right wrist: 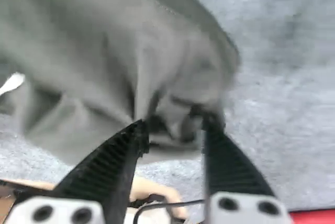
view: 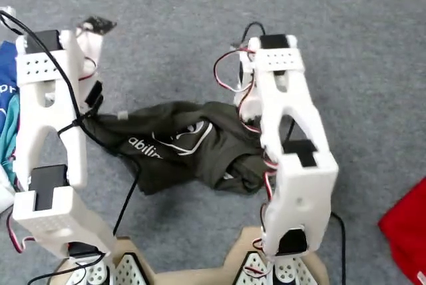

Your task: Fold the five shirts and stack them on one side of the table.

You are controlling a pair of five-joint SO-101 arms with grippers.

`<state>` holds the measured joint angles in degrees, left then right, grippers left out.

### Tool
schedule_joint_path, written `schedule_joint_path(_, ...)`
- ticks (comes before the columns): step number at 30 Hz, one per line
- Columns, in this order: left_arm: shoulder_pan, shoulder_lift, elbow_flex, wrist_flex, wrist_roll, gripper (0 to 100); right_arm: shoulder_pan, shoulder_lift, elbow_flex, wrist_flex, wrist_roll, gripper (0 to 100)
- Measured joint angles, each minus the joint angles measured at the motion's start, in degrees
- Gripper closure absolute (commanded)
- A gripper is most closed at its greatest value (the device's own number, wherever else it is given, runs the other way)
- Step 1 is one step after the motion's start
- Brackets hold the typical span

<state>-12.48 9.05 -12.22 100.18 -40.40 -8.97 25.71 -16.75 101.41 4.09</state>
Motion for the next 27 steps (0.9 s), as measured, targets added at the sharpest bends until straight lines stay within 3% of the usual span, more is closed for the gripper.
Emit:
schedule_joint_path(6, -2.02, 0.0, 6.51, 0.0, -2.2, 98, 0.09, -11.16, 0.26, 0.0, 2.29, 76.7)
schedule_joint_path(11, -3.52, 0.0, 7.56, 0.0, -2.2, 98, 2.9, -11.87, 0.62, -3.52, 2.37, 76.7)
schedule_joint_path(20, -3.52, 0.0, 7.65, 0.0, -2.2, 98, 3.96, 10.2, -4.04, -11.43, 0.18, 77.2)
schedule_joint_path(27, -3.52, 0.0, 7.65, 0.0, -2.2, 98, 4.04, 21.36, -15.12, -5.1, -2.2, 94.9)
